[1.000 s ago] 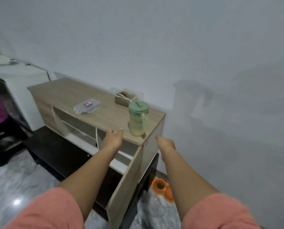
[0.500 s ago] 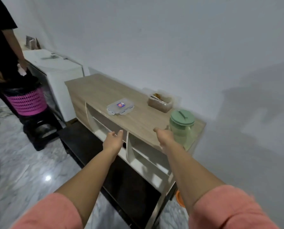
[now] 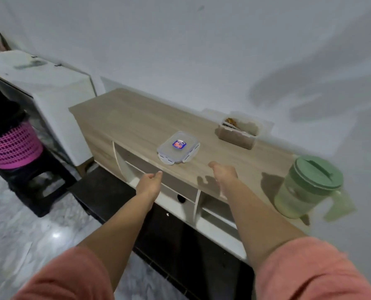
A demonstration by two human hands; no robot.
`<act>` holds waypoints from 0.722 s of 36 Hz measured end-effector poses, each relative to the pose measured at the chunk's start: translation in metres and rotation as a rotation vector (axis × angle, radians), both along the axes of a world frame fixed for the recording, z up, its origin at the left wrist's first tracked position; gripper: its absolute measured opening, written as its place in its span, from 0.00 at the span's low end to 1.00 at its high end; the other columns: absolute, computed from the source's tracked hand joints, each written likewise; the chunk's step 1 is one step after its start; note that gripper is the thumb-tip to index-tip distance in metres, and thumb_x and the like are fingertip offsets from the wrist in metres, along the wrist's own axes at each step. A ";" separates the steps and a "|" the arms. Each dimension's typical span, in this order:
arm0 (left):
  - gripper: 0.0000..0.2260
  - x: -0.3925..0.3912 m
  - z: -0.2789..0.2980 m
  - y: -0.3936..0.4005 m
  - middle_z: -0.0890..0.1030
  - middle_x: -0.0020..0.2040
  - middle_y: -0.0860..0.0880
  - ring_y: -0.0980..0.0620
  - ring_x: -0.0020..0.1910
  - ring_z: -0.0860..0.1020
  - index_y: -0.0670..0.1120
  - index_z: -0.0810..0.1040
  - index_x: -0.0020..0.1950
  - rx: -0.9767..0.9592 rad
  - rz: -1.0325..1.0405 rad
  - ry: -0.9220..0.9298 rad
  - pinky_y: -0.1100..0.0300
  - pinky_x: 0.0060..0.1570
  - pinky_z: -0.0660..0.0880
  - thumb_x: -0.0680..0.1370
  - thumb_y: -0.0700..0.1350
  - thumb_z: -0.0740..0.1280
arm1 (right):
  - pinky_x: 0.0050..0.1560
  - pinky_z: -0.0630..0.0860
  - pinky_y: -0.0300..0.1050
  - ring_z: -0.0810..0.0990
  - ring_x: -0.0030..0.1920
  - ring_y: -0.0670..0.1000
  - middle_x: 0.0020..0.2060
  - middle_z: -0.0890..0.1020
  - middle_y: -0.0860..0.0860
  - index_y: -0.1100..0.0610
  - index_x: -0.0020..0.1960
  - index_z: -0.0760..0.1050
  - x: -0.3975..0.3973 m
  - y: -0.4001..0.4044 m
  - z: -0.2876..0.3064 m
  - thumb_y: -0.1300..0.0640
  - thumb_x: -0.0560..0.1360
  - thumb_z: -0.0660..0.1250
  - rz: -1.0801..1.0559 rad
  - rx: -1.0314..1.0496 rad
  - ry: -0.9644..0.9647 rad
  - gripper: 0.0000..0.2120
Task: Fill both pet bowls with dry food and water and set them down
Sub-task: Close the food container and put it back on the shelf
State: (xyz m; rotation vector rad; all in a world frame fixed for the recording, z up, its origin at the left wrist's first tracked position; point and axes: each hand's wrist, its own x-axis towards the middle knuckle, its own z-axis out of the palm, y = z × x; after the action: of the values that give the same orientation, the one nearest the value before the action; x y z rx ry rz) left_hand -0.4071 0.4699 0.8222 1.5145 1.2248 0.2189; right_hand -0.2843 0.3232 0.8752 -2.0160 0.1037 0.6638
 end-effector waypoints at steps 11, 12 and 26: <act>0.16 0.058 -0.022 0.079 0.76 0.44 0.42 0.43 0.44 0.73 0.39 0.74 0.43 0.101 -0.237 0.167 0.54 0.47 0.72 0.81 0.51 0.58 | 0.61 0.74 0.49 0.78 0.57 0.60 0.55 0.81 0.59 0.64 0.55 0.79 0.051 0.080 -0.024 0.53 0.75 0.65 -0.052 -0.107 -0.061 0.17; 0.17 0.065 -0.022 0.083 0.75 0.45 0.42 0.44 0.42 0.73 0.38 0.74 0.44 0.110 -0.256 0.189 0.56 0.43 0.70 0.81 0.51 0.57 | 0.61 0.74 0.49 0.78 0.58 0.60 0.55 0.80 0.59 0.64 0.57 0.78 0.059 0.085 -0.026 0.53 0.75 0.65 -0.058 -0.111 -0.068 0.17; 0.21 0.136 -0.041 0.136 0.78 0.61 0.39 0.41 0.60 0.76 0.37 0.76 0.63 0.177 -0.358 0.376 0.56 0.54 0.70 0.81 0.52 0.57 | 0.68 0.66 0.42 0.72 0.67 0.56 0.67 0.74 0.55 0.59 0.68 0.70 0.150 0.160 -0.066 0.54 0.75 0.67 -0.005 -0.120 -0.125 0.24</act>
State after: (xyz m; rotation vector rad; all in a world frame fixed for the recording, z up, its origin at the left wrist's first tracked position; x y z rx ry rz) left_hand -0.2711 0.6056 0.7812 1.9613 1.2181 -0.2104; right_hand -0.1343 0.4835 0.8087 -2.1672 0.0753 0.5375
